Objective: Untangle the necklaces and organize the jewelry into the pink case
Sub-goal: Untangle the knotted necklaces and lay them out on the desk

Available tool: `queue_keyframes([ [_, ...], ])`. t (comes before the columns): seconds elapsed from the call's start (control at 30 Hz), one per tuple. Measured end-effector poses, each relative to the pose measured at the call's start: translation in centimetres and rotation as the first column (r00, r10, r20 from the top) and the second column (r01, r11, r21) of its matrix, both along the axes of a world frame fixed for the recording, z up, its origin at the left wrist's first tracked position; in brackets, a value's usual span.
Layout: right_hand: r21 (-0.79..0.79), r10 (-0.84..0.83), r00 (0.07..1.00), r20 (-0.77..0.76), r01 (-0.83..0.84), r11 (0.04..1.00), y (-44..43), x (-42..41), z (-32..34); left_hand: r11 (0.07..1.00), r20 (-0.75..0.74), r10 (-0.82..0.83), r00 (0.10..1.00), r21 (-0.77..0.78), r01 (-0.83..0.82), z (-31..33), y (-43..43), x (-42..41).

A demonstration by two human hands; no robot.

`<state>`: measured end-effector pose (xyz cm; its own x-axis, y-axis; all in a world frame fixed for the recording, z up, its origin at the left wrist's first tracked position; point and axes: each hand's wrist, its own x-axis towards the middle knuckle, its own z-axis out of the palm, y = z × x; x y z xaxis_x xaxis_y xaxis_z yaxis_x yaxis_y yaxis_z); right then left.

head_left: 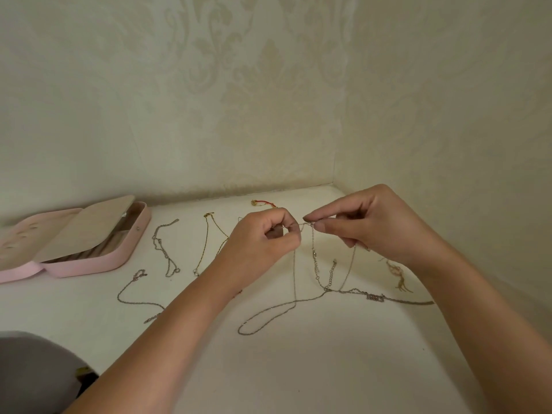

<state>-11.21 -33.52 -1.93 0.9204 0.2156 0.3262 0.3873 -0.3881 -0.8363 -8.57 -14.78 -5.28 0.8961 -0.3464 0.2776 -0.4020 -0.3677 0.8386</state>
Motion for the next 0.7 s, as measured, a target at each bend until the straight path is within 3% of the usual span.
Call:
queue_keyframes([
  [0.2,0.024,0.001,1.0,-0.016,-0.001,1.0,0.4,-0.1,0.0,0.998,-0.006,0.038,0.999,0.053,-0.037,-0.5,-0.2,0.1],
  [0.37,0.034,-0.055,0.998,0.007,0.055,0.998,0.5,-0.1,-0.1,0.992,0.077,0.072,0.994,0.099,-0.079,-0.6,-0.3,0.0],
  [0.5,0.118,-0.054,0.998,-0.033,0.057,0.991,0.7,0.0,-0.2,0.986,0.175,0.165,0.971,-0.041,-0.161,-0.4,-0.2,-0.1],
  [0.7,0.207,0.014,0.995,-0.1,0.007,0.978,1.0,0.2,-0.6,0.975,0.227,0.214,0.95,-0.104,-0.195,-0.4,-0.3,0.1],
])
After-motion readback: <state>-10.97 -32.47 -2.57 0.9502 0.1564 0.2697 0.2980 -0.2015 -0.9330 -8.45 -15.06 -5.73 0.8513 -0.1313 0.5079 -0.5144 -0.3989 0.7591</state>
